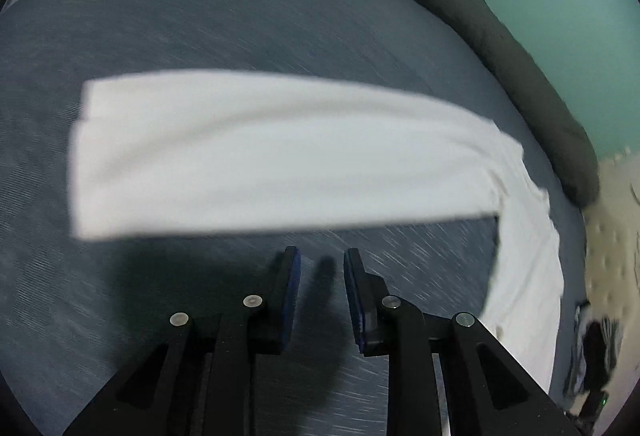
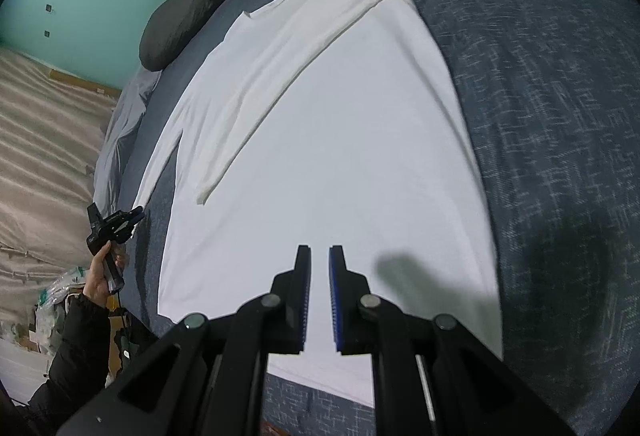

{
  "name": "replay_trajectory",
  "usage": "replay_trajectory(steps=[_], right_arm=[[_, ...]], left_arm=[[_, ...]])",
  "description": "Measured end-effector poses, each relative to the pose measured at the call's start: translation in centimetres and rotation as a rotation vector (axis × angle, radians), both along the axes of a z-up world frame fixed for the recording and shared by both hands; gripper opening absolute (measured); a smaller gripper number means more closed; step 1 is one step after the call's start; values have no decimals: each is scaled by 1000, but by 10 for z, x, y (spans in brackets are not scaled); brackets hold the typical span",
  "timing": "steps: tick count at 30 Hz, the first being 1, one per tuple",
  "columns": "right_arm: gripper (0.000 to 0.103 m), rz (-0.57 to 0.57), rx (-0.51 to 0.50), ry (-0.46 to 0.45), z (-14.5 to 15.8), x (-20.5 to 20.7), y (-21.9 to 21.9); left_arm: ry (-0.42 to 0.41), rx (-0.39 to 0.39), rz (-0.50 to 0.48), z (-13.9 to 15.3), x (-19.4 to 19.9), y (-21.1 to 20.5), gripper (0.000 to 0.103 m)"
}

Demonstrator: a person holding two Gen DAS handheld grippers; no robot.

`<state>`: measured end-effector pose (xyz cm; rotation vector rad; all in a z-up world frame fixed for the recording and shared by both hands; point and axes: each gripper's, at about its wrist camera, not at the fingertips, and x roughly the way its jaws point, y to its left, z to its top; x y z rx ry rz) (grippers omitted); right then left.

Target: Fold clothes

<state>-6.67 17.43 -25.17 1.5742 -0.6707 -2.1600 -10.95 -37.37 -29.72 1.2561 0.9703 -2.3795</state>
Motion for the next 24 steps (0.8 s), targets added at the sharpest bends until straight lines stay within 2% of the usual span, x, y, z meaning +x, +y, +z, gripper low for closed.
replay_trajectory(steps=[1,5,11,20,24], right_arm=[[9,4,1,-1,0,-2,-3],[9,21,6,-1,-1,-9,-14],[9,47,17,-7,-5,-16,-29],[9,70,37,-21,-11,-22,-49],[9,82,35,-20,-12,-25,-57]], left_arm=[[5,-10,28,2,4,-10,25],[10,-48,111,5,22,-47,42],[-2,-64,185,3,38,-98,43],[-14,-74,218,-8,33,-121,45],[5,-83,191,-9,32,-121,45]])
